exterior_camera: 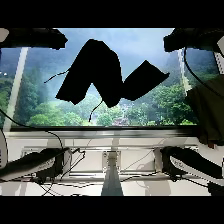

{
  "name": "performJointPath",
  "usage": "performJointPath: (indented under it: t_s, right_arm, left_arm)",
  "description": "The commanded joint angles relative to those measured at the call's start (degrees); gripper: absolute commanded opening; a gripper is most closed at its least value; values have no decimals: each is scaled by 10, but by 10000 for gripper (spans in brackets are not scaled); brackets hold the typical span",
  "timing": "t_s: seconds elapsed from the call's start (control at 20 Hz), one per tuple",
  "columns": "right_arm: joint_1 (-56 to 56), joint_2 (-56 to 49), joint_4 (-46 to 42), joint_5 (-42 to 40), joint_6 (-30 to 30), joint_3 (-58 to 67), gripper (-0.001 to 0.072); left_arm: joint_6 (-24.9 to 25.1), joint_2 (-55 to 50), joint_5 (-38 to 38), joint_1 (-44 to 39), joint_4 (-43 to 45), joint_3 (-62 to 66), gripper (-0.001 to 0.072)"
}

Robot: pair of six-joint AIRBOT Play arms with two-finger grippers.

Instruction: Fold the clothes and pants, and hang the long-sleeved shirts on hangers.

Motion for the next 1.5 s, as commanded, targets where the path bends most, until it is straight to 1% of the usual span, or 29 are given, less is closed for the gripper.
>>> performJointPath:
  t_s: [0.0,0.1,0.2,0.3,0.4,0.5,0.6,0.7,0.8,1.0,1.15,1.2,1.25,1.3,1.35,1.4,1.45]
  right_arm:
    - [0,0,0,0,0,0,20]
    - [0,0,1,-4,0,0,20]
    - [0,0,1,-28,0,0,21]
    - [0,-1,0,-24,0,-3,20]
    - [-3,-2,-7,6,-26,-15,20]
    - [-3,-2,-9,59,-67,-48,20]
    - [-2,-2,-3,104,-77,-92,20]
    - [-2,-1,6,117,-77,-131,20]
    - [-2,-1,41,102,-86,-167,20]
    - [-2,0,107,69,-167,-277,20]
    - [5,0,200,26,-256,-394,20]
    - [13,0,222,-6,-269,-424,40]
    - [23,0,241,-46,-275,-446,188]
    - [37,0,262,-96,-297,-462,434]
    - [52,-1,268,-143,-338,-473,589]
    - [71,-2,265,-191,-376,-480,601]
    - [91,-4,263,-240,-404,-482,596]
  left_arm:
    - [0,0,0,1,0,0,53]
    - [0,0,0,1,0,0,53]
    - [0,0,0,1,0,0,53]
    - [0,0,0,1,0,0,53]
    - [0,0,0,1,0,0,53]
    - [0,0,0,1,0,0,53]
    - [0,0,0,1,0,0,53]
    - [0,0,0,1,0,0,53]
    - [0,0,0,1,0,0,53]
    - [0,0,0,1,0,0,53]
    - [0,0,0,1,0,0,53]
    - [0,0,0,1,0,0,53]
    - [0,0,0,1,0,0,53]
    - [0,0,0,1,0,0,53]
    - [0,0,0,1,0,0,53]
    - [0,0,0,1,0,0,53]
    - [0,0,0,1,0,0,53]
